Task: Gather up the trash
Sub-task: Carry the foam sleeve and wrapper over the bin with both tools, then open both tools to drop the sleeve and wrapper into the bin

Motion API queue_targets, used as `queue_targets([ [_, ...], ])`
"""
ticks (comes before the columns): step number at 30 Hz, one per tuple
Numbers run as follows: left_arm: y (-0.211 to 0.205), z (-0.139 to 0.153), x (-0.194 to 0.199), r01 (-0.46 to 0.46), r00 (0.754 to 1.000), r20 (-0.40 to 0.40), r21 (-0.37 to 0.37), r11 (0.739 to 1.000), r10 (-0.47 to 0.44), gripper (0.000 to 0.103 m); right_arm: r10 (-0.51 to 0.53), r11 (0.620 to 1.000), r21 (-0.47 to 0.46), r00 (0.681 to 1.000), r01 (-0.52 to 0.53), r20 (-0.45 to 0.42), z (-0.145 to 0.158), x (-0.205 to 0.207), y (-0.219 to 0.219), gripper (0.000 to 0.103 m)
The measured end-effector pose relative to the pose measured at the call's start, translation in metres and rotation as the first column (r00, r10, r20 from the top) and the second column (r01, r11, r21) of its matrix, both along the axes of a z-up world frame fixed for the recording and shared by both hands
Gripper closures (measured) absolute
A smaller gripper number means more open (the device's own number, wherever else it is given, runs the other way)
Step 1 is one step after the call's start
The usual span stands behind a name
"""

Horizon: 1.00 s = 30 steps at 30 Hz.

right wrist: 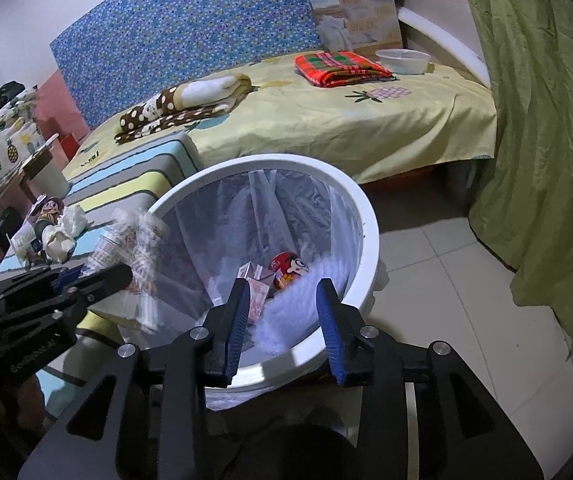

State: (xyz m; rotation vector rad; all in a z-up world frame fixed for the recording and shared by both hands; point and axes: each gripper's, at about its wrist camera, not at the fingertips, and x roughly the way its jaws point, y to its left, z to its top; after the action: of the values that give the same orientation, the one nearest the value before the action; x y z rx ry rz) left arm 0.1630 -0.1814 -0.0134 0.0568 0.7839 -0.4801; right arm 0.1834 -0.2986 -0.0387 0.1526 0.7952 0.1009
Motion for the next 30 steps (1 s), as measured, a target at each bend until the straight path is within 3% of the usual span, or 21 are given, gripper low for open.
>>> queue_targets([
  [2,0.0,0.0,-0.001,0.008,1.0,-0.003,-0.016,1.0,-0.008,0.068,-0.005,1.0,0.006,1.0,0.005,0.004,0.001,0.0,-0.002,0.066],
  [10,0.004,0.006,-0.007,0.011,1.0,-0.004,-0.052,0.999,-0.011,0.066,0.005,0.999,0.035,0.999,-0.006,0.032,0.006,-0.004,-0.001,0.066],
  [19,0.031,0.014,-0.021,-0.053,0.999,-0.007,-0.073,0.996,0.053,0.066,0.08,0.996,0.039,0.994,-0.083,0.076,0.016,-0.011,0.019,0.066],
  [23,0.045,0.017,-0.03,-0.08,0.997,0.003,-0.085,0.993,0.081,0.057,0.109,0.993,0.04,0.989,-0.114,0.105,0.022,-0.016,0.027,0.066],
  [30,0.07,0.021,-0.045,-0.142,0.989,0.025,-0.075,0.987,0.144,0.054,0.173,0.984,0.022,0.975,-0.178,0.141,0.031,-0.025,0.047,0.066],
])
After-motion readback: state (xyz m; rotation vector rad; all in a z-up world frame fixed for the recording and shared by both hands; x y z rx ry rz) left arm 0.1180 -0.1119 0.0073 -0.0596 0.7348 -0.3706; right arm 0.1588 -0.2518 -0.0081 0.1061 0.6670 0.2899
